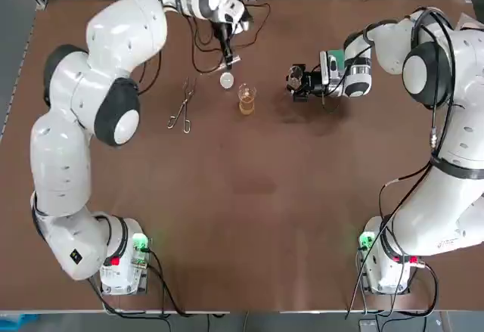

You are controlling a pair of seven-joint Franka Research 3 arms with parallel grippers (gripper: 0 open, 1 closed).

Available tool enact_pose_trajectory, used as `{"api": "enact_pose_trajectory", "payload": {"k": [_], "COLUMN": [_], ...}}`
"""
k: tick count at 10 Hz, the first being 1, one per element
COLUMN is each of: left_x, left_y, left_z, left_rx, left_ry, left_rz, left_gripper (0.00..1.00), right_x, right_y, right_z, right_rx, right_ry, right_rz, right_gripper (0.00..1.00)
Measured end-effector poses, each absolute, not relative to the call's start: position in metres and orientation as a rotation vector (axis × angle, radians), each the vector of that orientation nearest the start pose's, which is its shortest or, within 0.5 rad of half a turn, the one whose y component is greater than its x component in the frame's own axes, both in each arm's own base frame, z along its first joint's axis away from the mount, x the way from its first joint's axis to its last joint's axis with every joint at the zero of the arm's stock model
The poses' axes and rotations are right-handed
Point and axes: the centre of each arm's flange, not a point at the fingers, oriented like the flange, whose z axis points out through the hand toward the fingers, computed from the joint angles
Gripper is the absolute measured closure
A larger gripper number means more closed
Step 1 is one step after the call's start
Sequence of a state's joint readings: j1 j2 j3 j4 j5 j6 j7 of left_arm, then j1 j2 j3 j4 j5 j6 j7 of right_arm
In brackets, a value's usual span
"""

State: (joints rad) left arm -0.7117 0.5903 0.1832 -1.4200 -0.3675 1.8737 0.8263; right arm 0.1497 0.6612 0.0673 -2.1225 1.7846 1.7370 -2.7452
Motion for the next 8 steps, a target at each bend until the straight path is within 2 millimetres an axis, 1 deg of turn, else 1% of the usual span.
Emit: {"api": "enact_pose_trajectory", "payload": {"k": [2, 4, 6, 8], "left_x": [0.620, 0.647, 0.664, 0.671], "left_y": [-0.329, -0.264, -0.202, -0.136], "left_z": [0.377, 0.399, 0.413, 0.433], "left_rx": [-2.790, -2.792, -2.834, -2.889], "left_ry": [2.081, 2.190, 2.272, 2.343], "left_rz": [-0.006, -0.165, -0.304, -0.461], "left_gripper": [0.79, 0.79, 0.79, 0.79], "right_x": [0.495, 0.496, 0.495, 0.498], "right_y": [0.202, 0.206, 0.214, 0.229], "right_z": [0.114, 0.116, 0.118, 0.124], "right_rx": [-1.309, -1.313, -1.308, -1.309], "right_ry": [-1.163, -1.142, -1.124, -1.072], "right_rz": [-1.183, -1.168, -1.155, -1.153], "right_gripper": [0.61, 0.61, 0.61, 0.61]}}
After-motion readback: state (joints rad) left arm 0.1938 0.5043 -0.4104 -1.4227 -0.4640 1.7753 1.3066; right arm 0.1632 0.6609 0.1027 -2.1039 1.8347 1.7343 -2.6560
